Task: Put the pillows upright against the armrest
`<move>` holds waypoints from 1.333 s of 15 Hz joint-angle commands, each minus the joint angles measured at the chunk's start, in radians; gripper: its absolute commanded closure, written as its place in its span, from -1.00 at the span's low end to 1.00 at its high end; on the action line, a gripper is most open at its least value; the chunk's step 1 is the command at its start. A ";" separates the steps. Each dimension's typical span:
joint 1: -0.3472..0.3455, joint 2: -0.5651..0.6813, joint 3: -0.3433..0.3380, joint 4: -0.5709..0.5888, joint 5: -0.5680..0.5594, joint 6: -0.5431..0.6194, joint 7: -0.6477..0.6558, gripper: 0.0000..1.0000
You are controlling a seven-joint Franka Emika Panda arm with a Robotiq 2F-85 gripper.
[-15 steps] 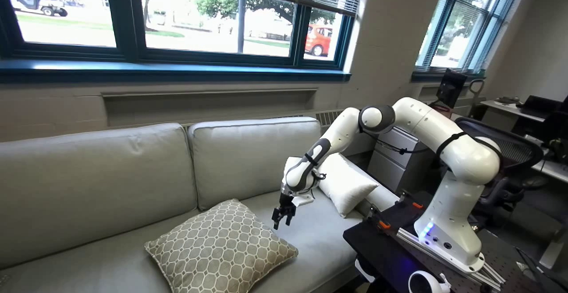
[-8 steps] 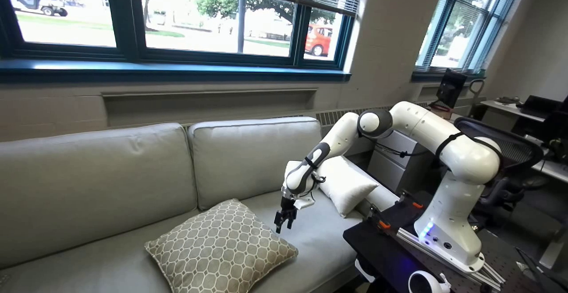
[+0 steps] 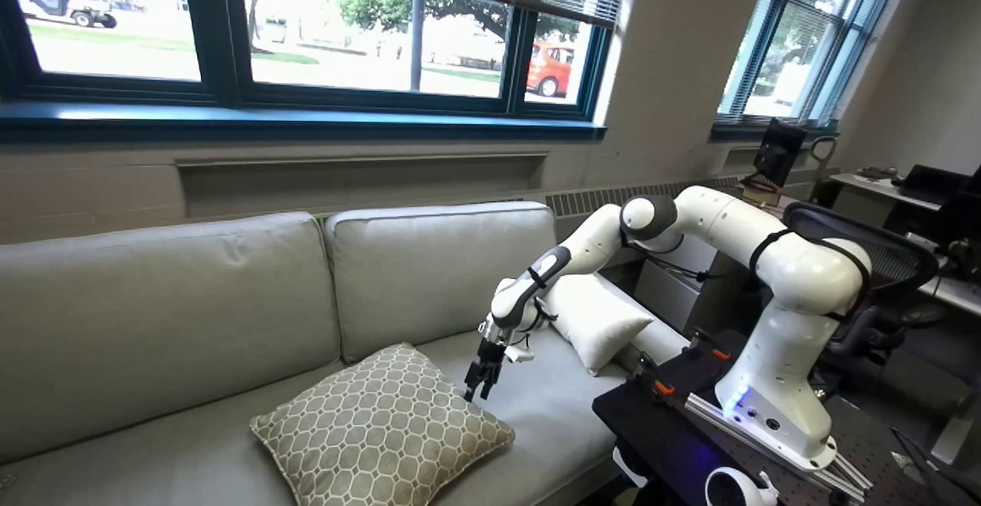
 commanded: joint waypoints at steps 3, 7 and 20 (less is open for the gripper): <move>0.005 0.013 -0.003 0.055 0.370 -0.108 -0.336 -1.00; 0.093 0.008 -0.081 0.159 0.668 -0.295 -0.513 -1.00; 0.321 -0.008 -0.342 0.212 0.649 -0.271 -0.178 -1.00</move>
